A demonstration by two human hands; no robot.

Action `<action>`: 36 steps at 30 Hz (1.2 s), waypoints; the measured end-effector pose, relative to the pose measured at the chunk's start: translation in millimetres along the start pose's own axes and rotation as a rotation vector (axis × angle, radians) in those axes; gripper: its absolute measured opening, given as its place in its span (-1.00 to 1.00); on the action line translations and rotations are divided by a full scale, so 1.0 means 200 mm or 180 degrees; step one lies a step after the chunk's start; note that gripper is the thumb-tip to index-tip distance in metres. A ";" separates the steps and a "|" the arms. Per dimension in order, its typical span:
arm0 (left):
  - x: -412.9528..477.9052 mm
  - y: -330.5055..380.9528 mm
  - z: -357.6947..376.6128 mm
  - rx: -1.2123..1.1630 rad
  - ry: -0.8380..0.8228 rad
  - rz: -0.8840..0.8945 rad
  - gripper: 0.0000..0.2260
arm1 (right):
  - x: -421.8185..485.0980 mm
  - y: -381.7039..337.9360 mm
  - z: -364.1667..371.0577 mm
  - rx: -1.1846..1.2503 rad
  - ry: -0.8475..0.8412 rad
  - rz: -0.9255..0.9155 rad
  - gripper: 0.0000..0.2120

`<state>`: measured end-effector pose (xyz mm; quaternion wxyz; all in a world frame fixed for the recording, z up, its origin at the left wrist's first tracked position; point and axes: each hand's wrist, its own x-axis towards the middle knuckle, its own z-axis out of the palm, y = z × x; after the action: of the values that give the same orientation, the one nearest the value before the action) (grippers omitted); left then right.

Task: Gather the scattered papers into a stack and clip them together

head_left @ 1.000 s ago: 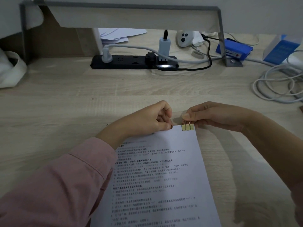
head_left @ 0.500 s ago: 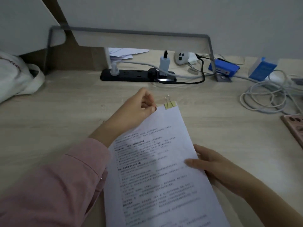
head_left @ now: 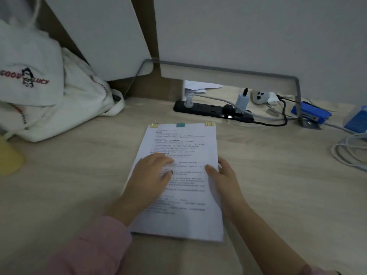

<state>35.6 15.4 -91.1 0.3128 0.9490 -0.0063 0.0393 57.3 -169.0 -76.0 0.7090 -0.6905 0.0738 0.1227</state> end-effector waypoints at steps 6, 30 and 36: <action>-0.15 -0.24 -0.04 0.0827 0.0407 -0.0588 -0.26 | 0.02 0.09 0.22 -0.2205 0.0079 -0.1034 -0.49; 0.16 -0.59 -0.22 0.0569 0.0465 -0.0351 -0.53 | 0.31 0.15 0.52 -0.3984 0.0008 -0.1267 -0.32; 0.05 -0.56 -0.23 0.0679 0.1400 -0.0161 -0.55 | 0.21 0.13 0.47 -0.3045 0.0013 -0.1211 -0.39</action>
<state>45.6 132.0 -120.0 0.2055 0.9451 0.0900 0.2376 84.8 -72.0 -109.6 0.3234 -0.9390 -0.1161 0.0102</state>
